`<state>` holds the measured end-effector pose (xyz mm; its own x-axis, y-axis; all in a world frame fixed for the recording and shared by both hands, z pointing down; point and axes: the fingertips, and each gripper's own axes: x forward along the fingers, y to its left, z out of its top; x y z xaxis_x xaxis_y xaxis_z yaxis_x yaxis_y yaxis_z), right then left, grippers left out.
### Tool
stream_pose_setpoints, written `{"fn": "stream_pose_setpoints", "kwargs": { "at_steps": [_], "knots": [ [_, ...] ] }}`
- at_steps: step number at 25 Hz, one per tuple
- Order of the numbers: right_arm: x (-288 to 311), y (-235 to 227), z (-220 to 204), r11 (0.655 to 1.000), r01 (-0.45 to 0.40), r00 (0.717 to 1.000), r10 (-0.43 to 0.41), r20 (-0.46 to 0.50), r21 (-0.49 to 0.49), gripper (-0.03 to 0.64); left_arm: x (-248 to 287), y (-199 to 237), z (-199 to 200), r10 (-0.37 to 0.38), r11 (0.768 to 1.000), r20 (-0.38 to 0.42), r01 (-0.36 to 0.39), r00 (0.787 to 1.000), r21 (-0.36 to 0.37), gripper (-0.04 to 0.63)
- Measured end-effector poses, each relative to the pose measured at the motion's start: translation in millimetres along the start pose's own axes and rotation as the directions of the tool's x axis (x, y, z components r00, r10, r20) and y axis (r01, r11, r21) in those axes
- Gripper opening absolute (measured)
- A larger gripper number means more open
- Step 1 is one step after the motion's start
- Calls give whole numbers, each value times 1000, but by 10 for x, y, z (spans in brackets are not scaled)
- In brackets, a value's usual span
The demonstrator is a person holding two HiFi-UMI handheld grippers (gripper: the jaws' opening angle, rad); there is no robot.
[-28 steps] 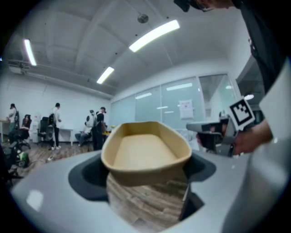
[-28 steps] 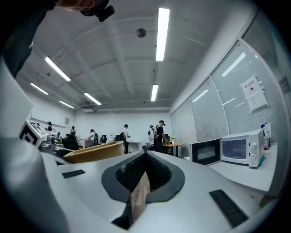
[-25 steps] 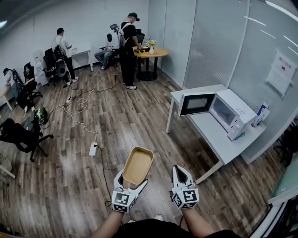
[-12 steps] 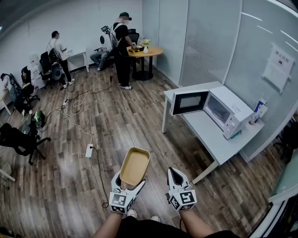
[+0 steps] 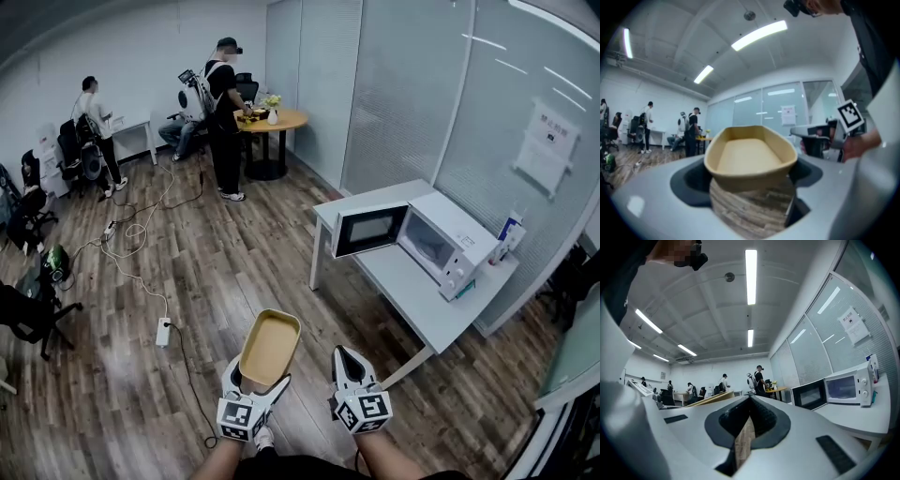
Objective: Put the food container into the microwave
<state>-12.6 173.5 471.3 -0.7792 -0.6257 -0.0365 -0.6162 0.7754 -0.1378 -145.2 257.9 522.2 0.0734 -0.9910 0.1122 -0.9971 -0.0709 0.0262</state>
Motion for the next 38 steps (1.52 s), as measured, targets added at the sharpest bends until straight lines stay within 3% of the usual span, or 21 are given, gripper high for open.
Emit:
{"fn": "stream_pose_setpoints", "kwargs": {
  "at_steps": [10, 17, 23, 30, 38],
  "knots": [
    [634, 126, 41, 997, 66, 998, -66, 11, -51, 6, 369, 643, 149, -89, 996, 24, 89, 996, 5, 494],
    [859, 234, -42, 993, 87, 996, -88, -14, -75, 6, 576, 760, 164, -174, 985, 29, 174, 984, 12, 494],
    [1051, 154, -84, 994, 75, 997, -77, -25, -75, 6, 815, 800, 146, -199, 980, 14, 199, 980, 13, 494],
    [1400, -248, 19, 994, 50, 999, -50, 2, -102, 6, 1385, 748, 113, -216, 976, -26, 216, 976, 21, 494],
    [1716, -1133, 138, 991, 73, 997, -71, 18, -113, 6, 2204, 544, 204, -239, 970, -35, 240, 970, 35, 494]
  ]
}}
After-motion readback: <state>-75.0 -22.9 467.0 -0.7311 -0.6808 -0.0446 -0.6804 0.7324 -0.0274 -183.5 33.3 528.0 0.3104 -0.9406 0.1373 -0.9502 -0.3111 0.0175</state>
